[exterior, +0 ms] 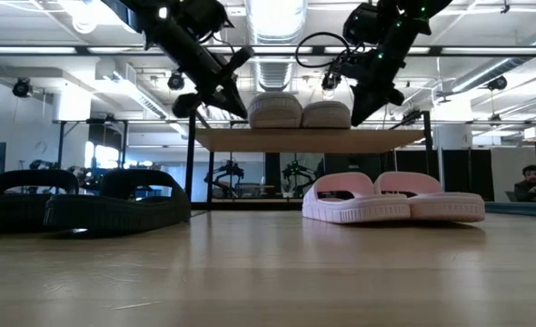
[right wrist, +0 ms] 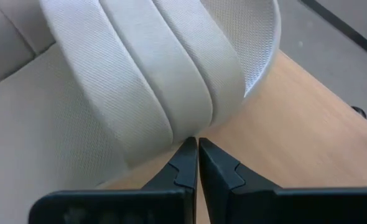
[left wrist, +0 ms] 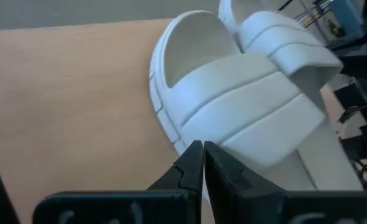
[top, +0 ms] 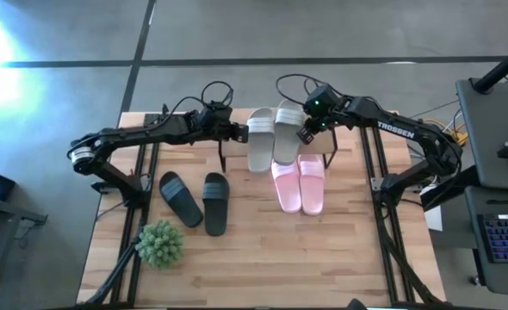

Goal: Pick and place slides into the shelf
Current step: Adjust the gray slides on the shelf

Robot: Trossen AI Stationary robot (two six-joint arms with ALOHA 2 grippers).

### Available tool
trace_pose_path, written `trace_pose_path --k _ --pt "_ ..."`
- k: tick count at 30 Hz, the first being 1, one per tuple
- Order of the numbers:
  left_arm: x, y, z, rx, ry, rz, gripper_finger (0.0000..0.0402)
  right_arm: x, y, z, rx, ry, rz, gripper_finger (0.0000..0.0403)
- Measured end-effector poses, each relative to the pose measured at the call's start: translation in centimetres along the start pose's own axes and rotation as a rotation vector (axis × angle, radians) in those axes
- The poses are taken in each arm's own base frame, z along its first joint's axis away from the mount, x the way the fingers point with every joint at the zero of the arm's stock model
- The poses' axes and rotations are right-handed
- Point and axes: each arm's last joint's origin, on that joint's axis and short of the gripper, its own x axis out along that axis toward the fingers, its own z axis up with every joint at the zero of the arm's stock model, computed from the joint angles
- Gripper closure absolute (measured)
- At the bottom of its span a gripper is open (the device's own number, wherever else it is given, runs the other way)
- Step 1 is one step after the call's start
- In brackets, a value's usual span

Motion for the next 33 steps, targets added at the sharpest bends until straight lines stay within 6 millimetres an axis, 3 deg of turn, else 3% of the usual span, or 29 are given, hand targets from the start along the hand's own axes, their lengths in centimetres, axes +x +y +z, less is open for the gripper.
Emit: trace_pose_path --k 10,21,33 --pt "-0.3 0.0 -0.4 0.023 0.026 0.014 0.0401 1.2 0.0 0.3 -0.018 0.0 -0.026 0.0394" --pt "-5.1 -2.9 -1.5 0.167 0.03 -0.153 0.0401 -0.6 -0.4 0.4 0.014 -0.056 -0.085 0.0394" --pt "-4.9 -4.5 -4.9 0.181 0.183 -0.213 0.0401 -3.6 1.2 0.8 0.091 0.053 0.385 0.0394"
